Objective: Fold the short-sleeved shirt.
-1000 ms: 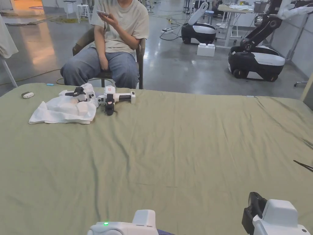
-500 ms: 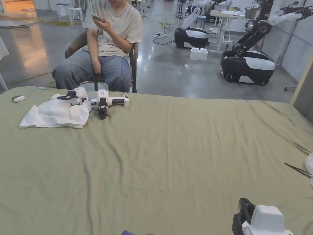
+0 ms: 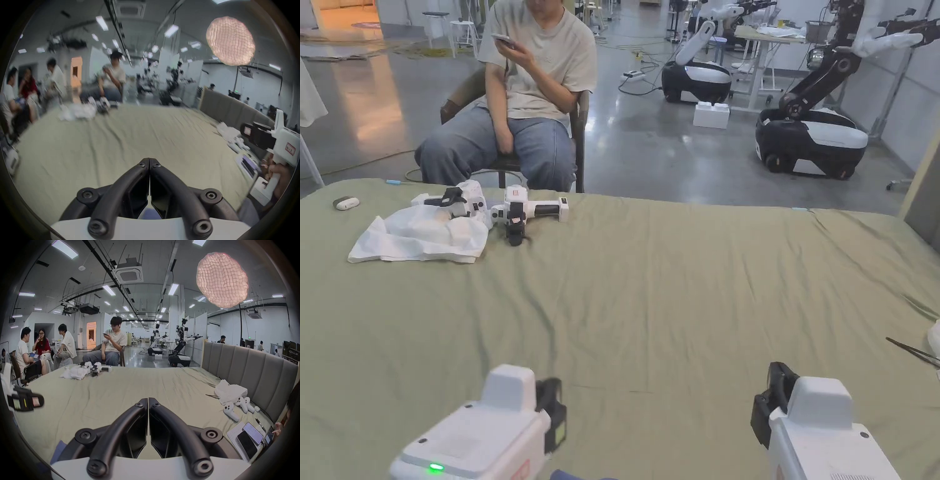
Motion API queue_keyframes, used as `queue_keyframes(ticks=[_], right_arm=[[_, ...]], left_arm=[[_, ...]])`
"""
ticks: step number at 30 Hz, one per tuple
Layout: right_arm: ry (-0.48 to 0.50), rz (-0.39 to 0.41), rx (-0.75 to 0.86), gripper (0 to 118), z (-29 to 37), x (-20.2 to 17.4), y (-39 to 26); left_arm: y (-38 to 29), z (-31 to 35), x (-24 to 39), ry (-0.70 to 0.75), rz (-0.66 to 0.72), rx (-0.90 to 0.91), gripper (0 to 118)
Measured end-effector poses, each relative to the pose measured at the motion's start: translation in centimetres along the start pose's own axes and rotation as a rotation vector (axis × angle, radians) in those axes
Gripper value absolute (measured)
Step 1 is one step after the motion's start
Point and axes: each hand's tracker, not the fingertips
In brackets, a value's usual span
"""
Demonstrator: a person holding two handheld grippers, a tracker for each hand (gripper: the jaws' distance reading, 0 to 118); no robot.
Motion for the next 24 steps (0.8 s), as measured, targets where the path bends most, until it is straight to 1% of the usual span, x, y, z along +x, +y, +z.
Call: queue_keyframes(ticks=[3, 6, 7, 11, 14, 15, 18, 24], right_arm=[[-0.006, -0.007, 0.066, 0, 0.2, -0.7, 1.8], [-0.013, -0.009, 0.133, 0, 0.6, -1.2, 3.5], [-0.013, -0.010, 0.151, 0, 0.7, -1.3, 4.0], [-0.002, 0.000, 0.182, 0, 1.2, -1.6, 5.3], [0.011, 0.022, 0.173, 0, 1.8, -1.8, 5.3], [0.025, 0.025, 0.160, 0, 2.1, -1.9, 5.0], [0.101, 0.019, 0.048, 0, 3.2, -2.7, 2.5], [0.240, 0.085, -0.229, 0, 5.1, -6.5, -7.0]], left_arm=[[1.9, 1.6, -1.2, 0.103, -0.057, 0.144, 1], [2.9, 3.0, -2.1, 0.197, -0.098, 0.235, 1], [3.1, 3.2, -2.5, 0.224, -0.102, 0.251, 1], [3.5, 4.3, -3.7, 0.249, -0.091, 0.272, 1], [3.2, 5.0, -4.6, 0.263, -0.085, 0.271, 1], [3.2, 5.0, -4.9, 0.265, -0.082, 0.262, 1], [2.2, 5.5, -5.9, 0.261, -0.067, 0.221, 1], [-1.3, 5.5, -7.1, 0.242, -0.046, 0.101, 1]])
